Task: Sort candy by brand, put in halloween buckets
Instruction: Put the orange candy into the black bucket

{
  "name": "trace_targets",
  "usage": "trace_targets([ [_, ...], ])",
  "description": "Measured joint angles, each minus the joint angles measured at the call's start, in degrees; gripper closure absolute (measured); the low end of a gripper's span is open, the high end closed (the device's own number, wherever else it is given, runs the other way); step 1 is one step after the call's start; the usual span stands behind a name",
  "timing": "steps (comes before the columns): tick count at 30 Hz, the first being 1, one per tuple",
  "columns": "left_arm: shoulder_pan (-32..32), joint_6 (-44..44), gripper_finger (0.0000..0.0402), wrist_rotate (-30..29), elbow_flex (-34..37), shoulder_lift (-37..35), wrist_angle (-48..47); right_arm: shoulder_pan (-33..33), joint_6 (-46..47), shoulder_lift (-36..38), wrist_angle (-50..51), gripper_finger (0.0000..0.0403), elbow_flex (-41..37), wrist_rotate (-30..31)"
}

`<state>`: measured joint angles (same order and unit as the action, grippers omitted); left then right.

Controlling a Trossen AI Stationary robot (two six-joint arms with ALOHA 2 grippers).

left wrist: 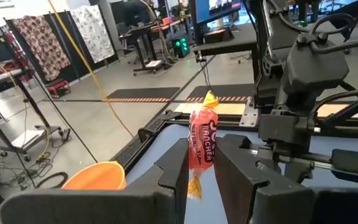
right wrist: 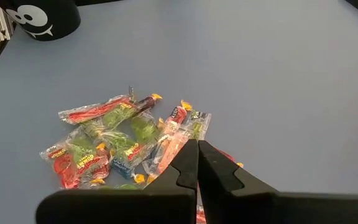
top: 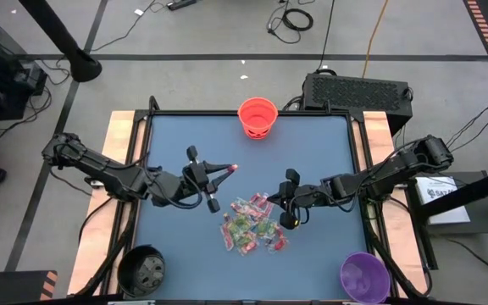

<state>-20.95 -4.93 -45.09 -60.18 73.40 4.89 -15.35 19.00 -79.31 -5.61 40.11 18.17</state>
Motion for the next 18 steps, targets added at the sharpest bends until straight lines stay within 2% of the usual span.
trace_targets([
  [3, -0.5, -0.1, 0.0324, -0.2, 0.0, -0.7, -0.4, 0.0, 0.0, 0.0, 0.0, 0.0403, 0.0, 0.0],
  [10, -2.9, 0.0, 0.0324, -1.9, 0.0, -4.6, -9.7, 0.0, 0.3, 0.0, 0.2, 0.0403, 0.0, 0.0],
  [14, -3.9, -7.8, 0.0324, -3.7, 0.0, -7.2, -10.6, 0.0, 0.4, 0.0, 0.2, 0.0403, 0.0, 0.0],
  [18, -6.2, -8.1, 0.0324, -3.4, 0.0, -9.3, -13.5, 0.0, 0.4, 0.0, 0.2, 0.0403, 0.0, 0.0],
])
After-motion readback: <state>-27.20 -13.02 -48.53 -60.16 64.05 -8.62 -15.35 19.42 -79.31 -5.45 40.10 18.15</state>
